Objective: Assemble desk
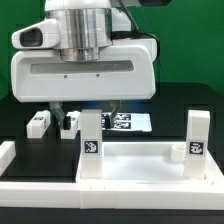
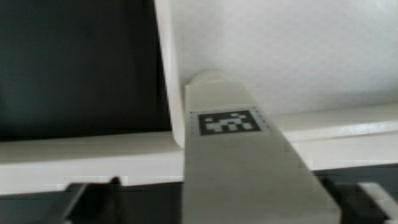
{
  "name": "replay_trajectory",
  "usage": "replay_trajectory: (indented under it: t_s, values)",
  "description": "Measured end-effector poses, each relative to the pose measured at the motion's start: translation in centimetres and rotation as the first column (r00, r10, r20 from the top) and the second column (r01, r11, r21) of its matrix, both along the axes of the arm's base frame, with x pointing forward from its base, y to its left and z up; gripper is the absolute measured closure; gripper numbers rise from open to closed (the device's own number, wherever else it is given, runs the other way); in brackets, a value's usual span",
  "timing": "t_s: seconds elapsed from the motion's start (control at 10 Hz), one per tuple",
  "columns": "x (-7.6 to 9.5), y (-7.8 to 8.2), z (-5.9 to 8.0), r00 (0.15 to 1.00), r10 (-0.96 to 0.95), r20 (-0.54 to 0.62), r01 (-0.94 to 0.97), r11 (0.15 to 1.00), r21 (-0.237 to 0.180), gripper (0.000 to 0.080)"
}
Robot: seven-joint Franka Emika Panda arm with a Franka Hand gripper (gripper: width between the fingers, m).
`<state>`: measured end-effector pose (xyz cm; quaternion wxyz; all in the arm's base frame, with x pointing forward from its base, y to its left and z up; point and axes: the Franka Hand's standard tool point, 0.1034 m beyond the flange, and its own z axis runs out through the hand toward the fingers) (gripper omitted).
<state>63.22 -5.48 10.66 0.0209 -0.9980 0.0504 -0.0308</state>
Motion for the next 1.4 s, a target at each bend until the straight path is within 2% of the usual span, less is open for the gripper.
replay_trajectory:
  t_s: [0.1,0.2,0.6,0.8,1.0,1.1,1.2,1.4]
  values:
    - [0.0,0.02,-0.01,0.999,-0.037,-0.002,0.037,0.999,0.003,0.041]
    - [0.0,0.03,-0.03,0.994,-0.11,-0.005,0.11,0.994,0.008,0.0514]
    - [-0.02,0.03,-0.07,0.929,-0.369,-0.02,0.369,0.929,0.021,0.0512]
    - [0.03,0.59,-0.05,0.752,-0.657,-0.056,0.659,0.752,0.023,0.0512]
    - [0.32,0.47,-0.19,0.408,-0.906,-0.109,0.913,0.406,0.042,0.0512]
    - [0.31,0.17,-0.19,0.23,-0.963,-0.142,0.973,0.225,0.051,0.0512]
    - [0.22,0.12,-0.19,0.104,-0.982,-0.158,0.994,0.097,0.051,0.0511]
    - [0.25,0.22,-0.19,0.004,-0.986,-0.166,0.999,-0.003,0.041,0.0511]
